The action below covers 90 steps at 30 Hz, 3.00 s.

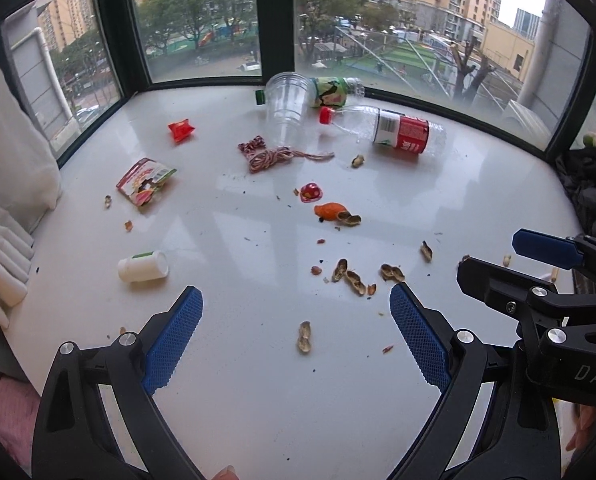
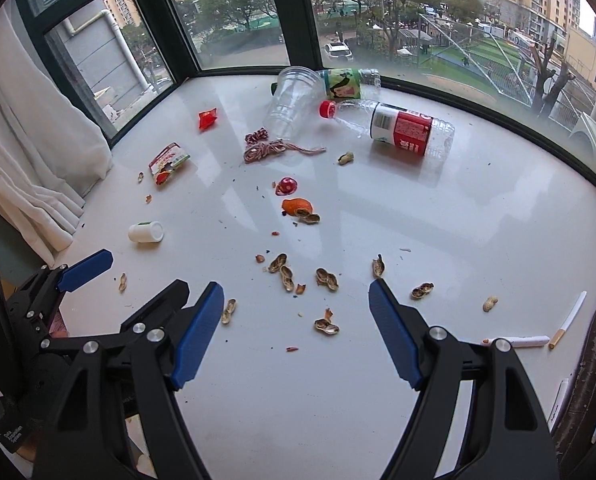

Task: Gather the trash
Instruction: 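Lower both tools toward the scattered peanut shells on the sill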

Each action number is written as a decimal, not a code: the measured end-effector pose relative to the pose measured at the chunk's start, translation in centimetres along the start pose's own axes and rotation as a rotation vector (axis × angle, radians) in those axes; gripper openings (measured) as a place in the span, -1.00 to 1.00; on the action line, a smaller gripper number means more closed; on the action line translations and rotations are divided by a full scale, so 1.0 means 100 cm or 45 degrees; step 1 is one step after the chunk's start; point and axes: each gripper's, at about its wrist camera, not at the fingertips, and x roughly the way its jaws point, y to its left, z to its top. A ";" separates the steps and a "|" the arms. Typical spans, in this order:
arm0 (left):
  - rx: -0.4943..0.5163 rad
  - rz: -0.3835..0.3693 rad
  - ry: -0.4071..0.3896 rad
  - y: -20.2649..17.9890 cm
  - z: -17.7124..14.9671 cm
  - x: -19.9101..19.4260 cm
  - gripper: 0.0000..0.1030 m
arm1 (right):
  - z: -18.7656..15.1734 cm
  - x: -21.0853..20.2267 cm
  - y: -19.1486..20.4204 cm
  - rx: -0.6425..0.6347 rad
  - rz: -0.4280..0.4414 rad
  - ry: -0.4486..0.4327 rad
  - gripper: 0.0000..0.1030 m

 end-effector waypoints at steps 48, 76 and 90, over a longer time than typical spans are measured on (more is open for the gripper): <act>0.008 -0.188 0.330 -0.031 0.014 0.159 0.78 | -0.006 0.123 -0.101 0.250 -0.128 0.289 0.40; 0.093 -0.114 0.090 -0.047 -0.009 0.151 0.68 | -0.030 0.123 -0.076 -0.068 -0.229 0.078 0.30; 0.154 -0.139 0.087 -0.056 -0.006 0.150 0.44 | -0.029 0.123 -0.074 -0.084 -0.190 0.089 0.16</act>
